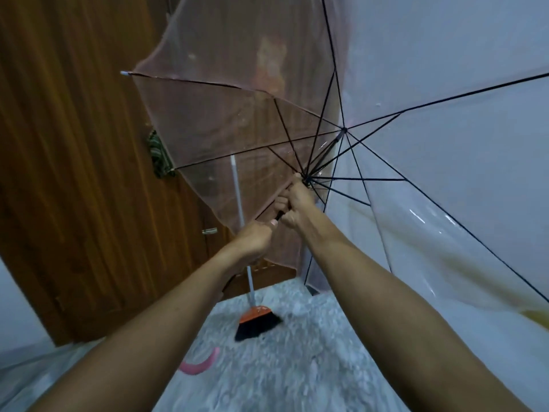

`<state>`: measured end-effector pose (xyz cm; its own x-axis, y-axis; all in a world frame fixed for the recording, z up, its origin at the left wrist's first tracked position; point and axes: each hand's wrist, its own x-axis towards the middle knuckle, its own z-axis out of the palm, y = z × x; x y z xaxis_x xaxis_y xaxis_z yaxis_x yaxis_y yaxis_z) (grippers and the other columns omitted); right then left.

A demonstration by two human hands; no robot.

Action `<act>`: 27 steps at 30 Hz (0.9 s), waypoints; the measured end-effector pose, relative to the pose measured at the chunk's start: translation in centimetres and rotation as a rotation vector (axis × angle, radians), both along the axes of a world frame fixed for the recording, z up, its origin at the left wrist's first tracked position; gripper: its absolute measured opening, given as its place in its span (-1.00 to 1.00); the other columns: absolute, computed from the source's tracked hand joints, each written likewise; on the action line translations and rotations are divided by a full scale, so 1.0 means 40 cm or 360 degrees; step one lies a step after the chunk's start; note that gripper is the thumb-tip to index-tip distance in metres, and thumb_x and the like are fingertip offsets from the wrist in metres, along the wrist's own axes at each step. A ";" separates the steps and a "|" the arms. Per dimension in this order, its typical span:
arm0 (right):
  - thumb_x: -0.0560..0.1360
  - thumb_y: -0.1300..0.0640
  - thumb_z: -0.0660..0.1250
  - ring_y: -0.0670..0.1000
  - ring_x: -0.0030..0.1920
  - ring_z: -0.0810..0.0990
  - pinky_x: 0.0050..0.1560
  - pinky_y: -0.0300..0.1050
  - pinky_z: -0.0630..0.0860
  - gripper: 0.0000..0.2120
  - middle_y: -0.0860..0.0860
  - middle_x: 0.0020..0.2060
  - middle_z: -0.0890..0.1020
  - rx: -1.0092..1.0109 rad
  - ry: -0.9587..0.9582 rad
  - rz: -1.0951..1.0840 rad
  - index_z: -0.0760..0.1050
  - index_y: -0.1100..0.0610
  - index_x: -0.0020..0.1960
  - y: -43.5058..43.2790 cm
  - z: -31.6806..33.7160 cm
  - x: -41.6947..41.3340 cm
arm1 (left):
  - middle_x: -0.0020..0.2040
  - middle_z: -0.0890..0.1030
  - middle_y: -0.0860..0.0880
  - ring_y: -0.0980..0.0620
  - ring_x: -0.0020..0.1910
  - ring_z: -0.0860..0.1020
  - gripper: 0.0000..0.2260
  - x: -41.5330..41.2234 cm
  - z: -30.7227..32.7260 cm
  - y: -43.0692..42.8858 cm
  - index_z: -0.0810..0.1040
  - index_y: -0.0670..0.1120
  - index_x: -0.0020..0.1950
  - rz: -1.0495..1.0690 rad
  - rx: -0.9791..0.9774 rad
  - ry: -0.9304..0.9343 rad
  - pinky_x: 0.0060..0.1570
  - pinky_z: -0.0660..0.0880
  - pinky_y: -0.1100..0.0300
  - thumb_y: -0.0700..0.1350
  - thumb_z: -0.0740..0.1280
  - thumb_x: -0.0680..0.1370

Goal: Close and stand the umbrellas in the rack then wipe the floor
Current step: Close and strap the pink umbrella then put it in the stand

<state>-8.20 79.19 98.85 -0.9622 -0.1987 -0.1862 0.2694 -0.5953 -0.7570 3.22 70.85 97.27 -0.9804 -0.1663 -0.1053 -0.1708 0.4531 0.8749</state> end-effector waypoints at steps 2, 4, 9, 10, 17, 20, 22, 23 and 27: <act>0.70 -0.14 0.07 -0.14 -0.70 0.08 -0.71 -0.33 0.02 -0.55 -0.09 -0.65 0.14 0.0065 0.0048 -0.0028 0.17 0.06 -0.28 -0.013 0.011 -0.010 | -0.48 0.26 -0.02 0.03 -0.60 0.20 -0.60 -0.008 -0.001 -0.008 0.31 -0.06 -0.31 -0.0059 0.0130 -0.0004 -0.49 0.13 0.24 0.06 0.14 0.69; 0.71 -0.12 0.07 -0.14 -0.70 0.08 -0.70 -0.34 0.02 -0.57 -0.09 -0.64 0.14 0.0122 0.0091 -0.0055 0.17 0.04 -0.28 -0.016 0.029 -0.030 | -0.48 0.29 0.00 0.06 -0.59 0.23 -0.62 -0.013 0.001 -0.027 0.38 -0.06 -0.29 -0.0157 0.0239 -0.0003 -0.48 0.17 0.22 0.06 0.16 0.69; 0.71 -0.06 0.09 -0.14 -0.67 0.07 -0.71 -0.35 0.01 -0.63 -0.09 -0.58 0.14 0.0128 0.0141 -0.0099 0.24 0.01 -0.25 0.012 0.113 -0.100 | -0.41 0.46 -0.06 0.01 -0.45 0.46 -0.64 0.038 -0.010 -0.116 0.56 -0.17 -0.12 -0.0451 0.0556 -0.0229 -0.38 0.40 0.17 0.06 0.18 0.68; 0.71 -0.05 0.08 -0.14 -0.67 0.06 -0.70 -0.35 0.01 -0.64 -0.09 -0.59 0.14 0.0116 0.0134 -0.0106 0.26 0.00 -0.25 0.020 0.131 -0.113 | -0.43 0.44 -0.07 -0.01 -0.46 0.45 -0.62 0.050 -0.019 -0.130 0.55 -0.17 -0.16 -0.0472 0.0651 -0.0256 -0.42 0.40 0.18 0.06 0.17 0.68; 0.73 -0.01 0.03 -0.13 -0.67 0.03 -0.69 -0.30 -0.01 -0.66 -0.10 -0.62 0.11 0.0050 0.0231 -0.0110 0.28 -0.01 -0.22 -0.013 0.213 -0.129 | -0.51 0.17 0.03 0.11 -0.63 0.10 -0.58 0.050 -0.005 -0.111 0.27 -0.03 -0.35 -0.0249 0.0968 -0.0011 -0.56 0.01 0.32 0.06 0.09 0.70; 0.72 0.03 0.10 -0.14 -0.69 0.10 -0.69 -0.33 0.10 -0.72 -0.09 -0.66 0.18 -0.0024 0.0247 -0.0145 0.34 0.01 -0.17 -0.026 0.221 -0.109 | -0.48 0.17 0.02 0.10 -0.59 0.10 -0.56 0.038 0.001 -0.123 0.27 -0.01 -0.36 -0.0230 0.0916 -0.0029 -0.55 0.03 0.30 0.08 0.08 0.70; 0.70 0.02 0.16 -0.13 -0.71 0.21 -0.66 -0.34 0.30 -0.70 -0.06 -0.70 0.26 -0.0039 0.0195 -0.0158 0.35 0.08 -0.19 -0.052 0.198 -0.085 | -0.48 0.19 0.03 0.10 -0.58 0.12 -0.56 0.019 0.009 -0.128 0.27 0.00 -0.36 -0.0209 0.0867 -0.0031 -0.52 0.04 0.26 0.08 0.07 0.70; 0.69 -0.01 0.18 -0.12 -0.72 0.26 -0.63 -0.32 0.39 -0.65 -0.04 -0.71 0.28 -0.0031 0.0166 -0.0133 0.32 0.11 -0.23 -0.069 0.178 -0.074 | -0.48 0.20 0.03 0.10 -0.58 0.12 -0.56 0.005 0.016 -0.127 0.27 0.00 -0.37 -0.0194 0.0855 -0.0029 -0.52 0.03 0.25 0.08 0.07 0.70; 0.70 -0.07 0.13 -0.14 -0.73 0.15 -0.72 -0.39 0.14 -0.54 -0.07 -0.68 0.20 0.0039 0.0109 0.0078 0.21 0.06 -0.34 -0.119 0.107 -0.036 | -0.53 0.18 0.05 0.10 -0.63 0.12 -0.55 -0.050 0.028 -0.112 0.24 0.00 -0.38 -0.0077 0.0877 -0.0058 -0.60 0.05 0.31 0.10 0.09 0.69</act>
